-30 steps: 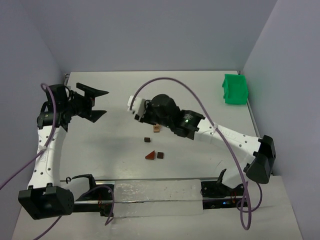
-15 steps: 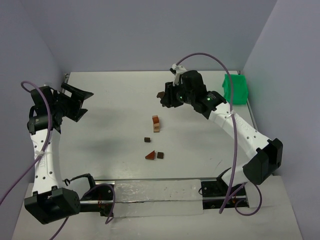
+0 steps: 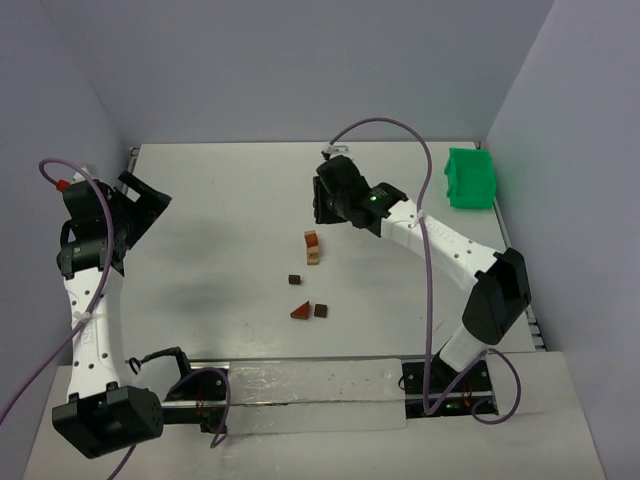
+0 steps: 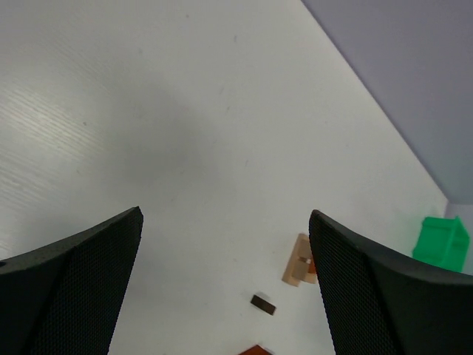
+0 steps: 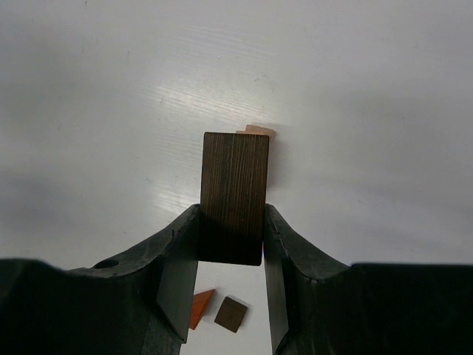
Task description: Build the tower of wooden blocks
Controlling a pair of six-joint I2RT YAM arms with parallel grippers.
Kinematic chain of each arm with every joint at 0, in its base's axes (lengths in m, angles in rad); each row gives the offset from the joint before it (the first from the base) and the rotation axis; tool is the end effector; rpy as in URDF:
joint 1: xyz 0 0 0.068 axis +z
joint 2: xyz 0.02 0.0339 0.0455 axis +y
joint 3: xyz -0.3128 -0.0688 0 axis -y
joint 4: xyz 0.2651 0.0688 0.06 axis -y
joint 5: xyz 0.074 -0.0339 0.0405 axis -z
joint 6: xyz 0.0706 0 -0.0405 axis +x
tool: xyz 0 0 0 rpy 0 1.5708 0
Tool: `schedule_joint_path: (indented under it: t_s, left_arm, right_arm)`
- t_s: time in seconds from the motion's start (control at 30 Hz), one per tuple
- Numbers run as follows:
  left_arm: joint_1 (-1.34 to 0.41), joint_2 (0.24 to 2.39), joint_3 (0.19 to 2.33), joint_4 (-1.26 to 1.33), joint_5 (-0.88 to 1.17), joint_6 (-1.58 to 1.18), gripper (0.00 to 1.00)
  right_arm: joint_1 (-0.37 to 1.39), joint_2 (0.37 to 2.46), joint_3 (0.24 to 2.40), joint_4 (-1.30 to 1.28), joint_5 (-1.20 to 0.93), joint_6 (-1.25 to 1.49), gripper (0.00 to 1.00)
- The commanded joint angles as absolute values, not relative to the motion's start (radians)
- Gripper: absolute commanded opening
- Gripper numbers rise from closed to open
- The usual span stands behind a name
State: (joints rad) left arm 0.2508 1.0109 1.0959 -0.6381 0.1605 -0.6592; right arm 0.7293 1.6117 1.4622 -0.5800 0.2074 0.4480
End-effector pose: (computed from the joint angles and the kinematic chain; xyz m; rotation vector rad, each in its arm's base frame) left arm 0.2306 0.0474 0.3853 -0.8548 1.9658 -0.4109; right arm 0.3158 0.2627 0.3505 -0.2171 2.2996 0.3734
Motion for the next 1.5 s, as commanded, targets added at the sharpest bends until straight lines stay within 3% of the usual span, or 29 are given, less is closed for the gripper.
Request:
schedule_joint_path:
  t_s: [0.0,0.33,0.87,1.47]
  left_arm:
    - [0.256,0.99,1.059,-0.598,0.065,-0.556,0.99]
    - [0.255,0.905,0.939,-0.505,0.138,-0.502,0.99]
    - [0.256,0.944,0.945,-0.509,0.181,-0.484,0.99]
    - [0.255,0.948,0.94,-0.499,0.196,-0.488,0.99]
  right_arm:
    - [0.792,1.642,1.5,-0.588,0.333,0.484,0.0]
    - [0.811,1.747,1.495,-0.541,0.314,0.471,0.0]
    - [0.803,1.852,1.547,-0.545,0.26,0.458,0.0]
    - [0.795,1.778,1.404,-0.39,0.279,0.486,0.0]
